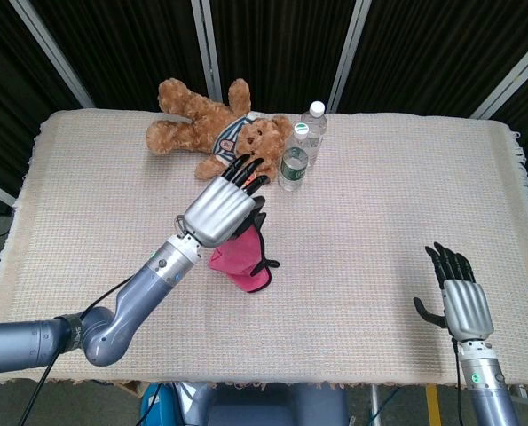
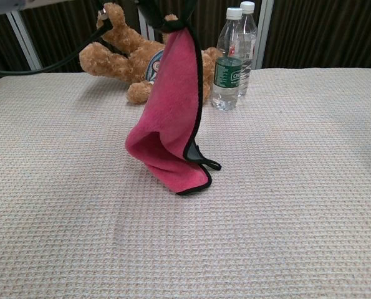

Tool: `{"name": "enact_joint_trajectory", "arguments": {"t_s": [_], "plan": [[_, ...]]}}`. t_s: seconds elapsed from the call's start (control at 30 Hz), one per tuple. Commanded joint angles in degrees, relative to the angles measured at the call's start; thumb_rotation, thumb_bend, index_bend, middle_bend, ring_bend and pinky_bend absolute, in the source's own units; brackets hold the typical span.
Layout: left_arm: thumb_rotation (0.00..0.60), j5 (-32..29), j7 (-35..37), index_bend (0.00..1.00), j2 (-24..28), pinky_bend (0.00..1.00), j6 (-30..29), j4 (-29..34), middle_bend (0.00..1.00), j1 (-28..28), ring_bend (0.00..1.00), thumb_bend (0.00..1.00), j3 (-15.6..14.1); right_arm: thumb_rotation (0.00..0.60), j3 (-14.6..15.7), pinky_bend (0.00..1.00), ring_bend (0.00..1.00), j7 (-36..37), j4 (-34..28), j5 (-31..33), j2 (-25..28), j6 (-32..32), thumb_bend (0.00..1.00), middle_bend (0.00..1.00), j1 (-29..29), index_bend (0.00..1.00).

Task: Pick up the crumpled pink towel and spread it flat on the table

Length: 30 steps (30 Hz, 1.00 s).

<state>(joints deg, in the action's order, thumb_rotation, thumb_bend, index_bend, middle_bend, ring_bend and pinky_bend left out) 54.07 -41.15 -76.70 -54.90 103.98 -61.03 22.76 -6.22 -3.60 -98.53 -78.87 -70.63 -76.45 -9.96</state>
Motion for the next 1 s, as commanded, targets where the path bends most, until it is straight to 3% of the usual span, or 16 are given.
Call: {"name": "enact_joint_trajectory", "arguments": {"t_s": [0.03,0.3,0.57,0.77,1.0], "plan": [[0.600,-6.37,-4.17,0.59,-0.83,0.01,1.77,-3.89,0.21,-5.91,0.00,0.48,3.79,0.600,-1.09,0.00,0.00,0.66,-1.55,0.90,0.81,1.75,0.32,0.00,-1.37,0.00],[0.600,-13.48,-6.77,0.59,-2.62,0.01,2.58,-9.57,0.22,-13.42,0.00,0.48,6.55,0.600,-4.26,0.00,0.00,2.42,-6.78,3.08,2.97,5.39,0.32,0.00,-4.68,0.00],[0.600,-14.94,-6.75,0.59,-4.45,0.01,3.08,-13.07,0.22,-17.31,0.00,0.48,6.15,0.600,-6.32,0.00,0.00,5.05,-11.88,7.67,2.75,10.82,0.32,0.00,-8.05,0.07],[0.600,-15.93,-5.87,0.59,-5.90,0.01,2.79,-15.47,0.22,-19.39,0.00,0.48,5.78,0.600,-7.49,0.00,0.00,3.33,-14.92,12.87,0.52,14.25,0.32,0.00,-11.30,0.13],[0.600,-15.81,-4.85,0.60,-5.63,0.01,2.03,-16.26,0.23,-20.83,0.00,0.48,5.88,0.600,-7.79,0.00,0.00,-0.86,-14.32,20.00,-4.42,14.31,0.32,0.00,-13.82,0.17]]}}
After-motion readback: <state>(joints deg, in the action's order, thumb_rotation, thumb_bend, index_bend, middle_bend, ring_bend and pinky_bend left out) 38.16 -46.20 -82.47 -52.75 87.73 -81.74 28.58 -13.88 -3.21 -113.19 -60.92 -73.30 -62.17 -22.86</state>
